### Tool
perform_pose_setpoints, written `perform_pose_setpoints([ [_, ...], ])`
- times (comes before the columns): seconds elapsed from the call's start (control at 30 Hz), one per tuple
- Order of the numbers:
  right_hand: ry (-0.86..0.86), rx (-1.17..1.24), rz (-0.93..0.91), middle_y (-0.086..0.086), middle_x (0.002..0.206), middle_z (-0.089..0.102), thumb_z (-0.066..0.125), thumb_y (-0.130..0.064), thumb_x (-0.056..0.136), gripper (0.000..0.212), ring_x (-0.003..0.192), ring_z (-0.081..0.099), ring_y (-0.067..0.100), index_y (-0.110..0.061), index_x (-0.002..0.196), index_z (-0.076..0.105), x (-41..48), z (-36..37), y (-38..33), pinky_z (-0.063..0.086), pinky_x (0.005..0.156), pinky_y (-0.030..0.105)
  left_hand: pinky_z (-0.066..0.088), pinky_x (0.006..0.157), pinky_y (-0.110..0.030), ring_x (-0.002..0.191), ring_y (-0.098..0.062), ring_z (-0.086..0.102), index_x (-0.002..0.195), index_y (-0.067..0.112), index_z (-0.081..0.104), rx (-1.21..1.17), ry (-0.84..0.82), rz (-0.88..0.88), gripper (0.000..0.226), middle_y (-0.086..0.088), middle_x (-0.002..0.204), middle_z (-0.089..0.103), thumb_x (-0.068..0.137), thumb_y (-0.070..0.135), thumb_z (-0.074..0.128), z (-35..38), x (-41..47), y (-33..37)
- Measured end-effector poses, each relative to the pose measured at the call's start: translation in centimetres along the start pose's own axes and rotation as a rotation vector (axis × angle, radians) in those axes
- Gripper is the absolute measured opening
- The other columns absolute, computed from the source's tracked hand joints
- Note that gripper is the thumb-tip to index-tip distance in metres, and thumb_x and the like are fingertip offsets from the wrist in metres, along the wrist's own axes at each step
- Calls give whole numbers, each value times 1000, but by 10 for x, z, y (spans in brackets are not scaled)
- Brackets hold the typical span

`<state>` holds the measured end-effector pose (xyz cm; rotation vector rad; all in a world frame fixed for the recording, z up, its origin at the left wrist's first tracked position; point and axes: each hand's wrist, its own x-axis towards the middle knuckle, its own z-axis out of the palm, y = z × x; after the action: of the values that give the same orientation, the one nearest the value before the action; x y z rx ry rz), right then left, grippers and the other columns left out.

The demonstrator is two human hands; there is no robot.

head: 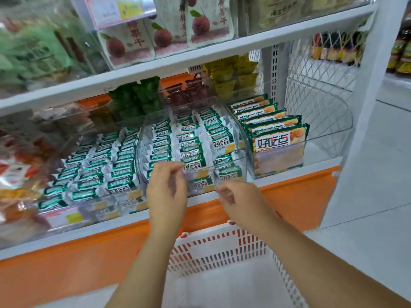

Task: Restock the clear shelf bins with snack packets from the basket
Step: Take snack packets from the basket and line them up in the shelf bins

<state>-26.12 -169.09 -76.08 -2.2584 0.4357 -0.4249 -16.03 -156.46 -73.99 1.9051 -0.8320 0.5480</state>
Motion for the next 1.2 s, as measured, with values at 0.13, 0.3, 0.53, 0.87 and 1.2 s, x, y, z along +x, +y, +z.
perform_pose_setpoints([
  [0.13, -265, -143, 97, -3, 110, 65, 56, -19, 91, 24, 96, 63, 17, -22, 115, 62, -8, 48, 17, 54, 84, 37, 41, 75, -12, 87, -6, 54, 97, 23, 60, 17, -15, -316, 24, 13, 91, 57, 90, 1, 54, -18, -85, -58],
  [0.3, -650, -330, 280, 7, 116, 62, 56, -18, 91, 23, 103, 60, 25, -12, 113, 61, -14, 87, 41, 48, 89, 30, 46, 77, -20, 90, -12, 61, 103, 25, 63, 186, -366, -637, 21, 7, 105, 63, 92, 10, 51, -27, -154, -122],
  [0.53, -788, -332, 424, 5, 136, 49, 57, -26, 93, 40, 119, 51, 23, -15, 130, 51, -41, 165, 87, 40, 101, 32, 43, 92, -25, 113, -20, 55, 125, 17, 56, 356, -1058, -892, 33, -5, 132, 49, 93, 14, 52, -4, -251, -183],
  [0.87, -956, -310, 555, 3, 135, 50, 55, -29, 94, 40, 117, 51, 21, -20, 133, 48, -83, 213, 118, 43, 98, 33, 44, 96, -34, 121, -30, 46, 141, 10, 28, 493, -1311, -1027, 56, -18, 145, 23, 91, 13, 55, 11, -302, -193],
  [1.2, -706, -89, 503, 1, 130, 52, 62, -31, 89, 42, 111, 52, 19, -23, 127, 47, -45, 172, 64, 45, 89, 30, 49, 87, -34, 109, -21, 53, 137, 22, 30, 194, -835, -748, 65, -2, 130, 40, 83, 17, 66, 8, -218, -129],
])
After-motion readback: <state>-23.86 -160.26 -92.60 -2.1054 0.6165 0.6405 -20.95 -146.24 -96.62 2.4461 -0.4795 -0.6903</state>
